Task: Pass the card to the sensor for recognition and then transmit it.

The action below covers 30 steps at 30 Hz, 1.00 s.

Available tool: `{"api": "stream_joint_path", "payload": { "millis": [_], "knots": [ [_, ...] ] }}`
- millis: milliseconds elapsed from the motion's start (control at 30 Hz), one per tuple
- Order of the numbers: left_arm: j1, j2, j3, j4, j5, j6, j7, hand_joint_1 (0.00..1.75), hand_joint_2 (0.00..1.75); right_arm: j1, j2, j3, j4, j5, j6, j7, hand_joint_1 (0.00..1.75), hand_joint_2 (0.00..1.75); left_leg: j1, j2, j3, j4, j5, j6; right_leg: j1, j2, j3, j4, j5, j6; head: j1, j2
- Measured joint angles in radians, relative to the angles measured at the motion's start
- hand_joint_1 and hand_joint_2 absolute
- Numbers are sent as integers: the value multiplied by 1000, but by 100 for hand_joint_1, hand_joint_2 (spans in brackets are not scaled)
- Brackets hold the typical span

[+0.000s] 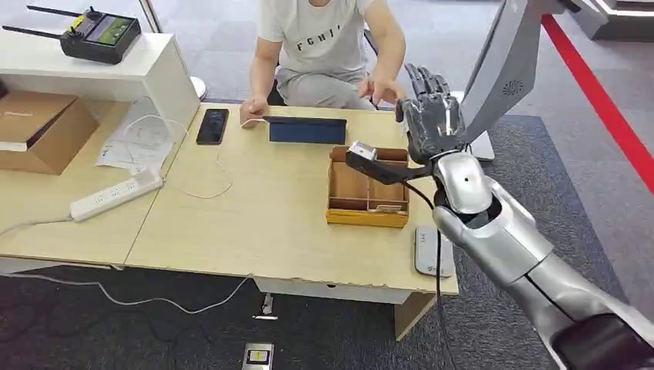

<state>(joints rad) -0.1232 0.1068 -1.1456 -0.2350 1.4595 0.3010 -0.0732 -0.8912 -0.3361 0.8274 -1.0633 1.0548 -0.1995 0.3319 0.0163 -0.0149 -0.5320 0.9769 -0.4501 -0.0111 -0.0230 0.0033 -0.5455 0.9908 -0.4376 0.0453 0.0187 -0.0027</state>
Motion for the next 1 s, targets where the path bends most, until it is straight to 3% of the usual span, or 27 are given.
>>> {"api": "stream_joint_path", "payload": {
  "millis": [367, 800, 833, 1000],
  "knots": [
    [1, 2, -6, 0, 4, -32, -30, 0, 0, -89, 96, 46, 215, 5, -36, 11, 175, 175, 0, 0, 0, 0, 0, 0, 0, 0, 0, 0, 0, 0, 0, 0],
    [2, 2, -6, 0, 7, -32, -31, 0, 0, -98, 137, 61, 333, 11, -55, 0, 175, 175, 0, 0, 0, 0, 0, 0, 0, 0, -1, 0, 0, 0, 0, 0],
    [2, 2, -6, 0, 7, -32, -31, 0, 0, -98, 139, 61, 342, 11, -60, 0, 0, 0, 0, 0, 0, 0, 0, 0, 0, 0, -1, 0, 0, 0, 0, 0],
    [2, 3, -6, 1, 7, -42, -31, 0, 0, -96, 143, 61, 376, 11, -73, -28, 0, 0, 0, 0, 0, 0, 0, 0, 0, 0, -1, 0, 0, 0, 0, 0]
  ]
}}
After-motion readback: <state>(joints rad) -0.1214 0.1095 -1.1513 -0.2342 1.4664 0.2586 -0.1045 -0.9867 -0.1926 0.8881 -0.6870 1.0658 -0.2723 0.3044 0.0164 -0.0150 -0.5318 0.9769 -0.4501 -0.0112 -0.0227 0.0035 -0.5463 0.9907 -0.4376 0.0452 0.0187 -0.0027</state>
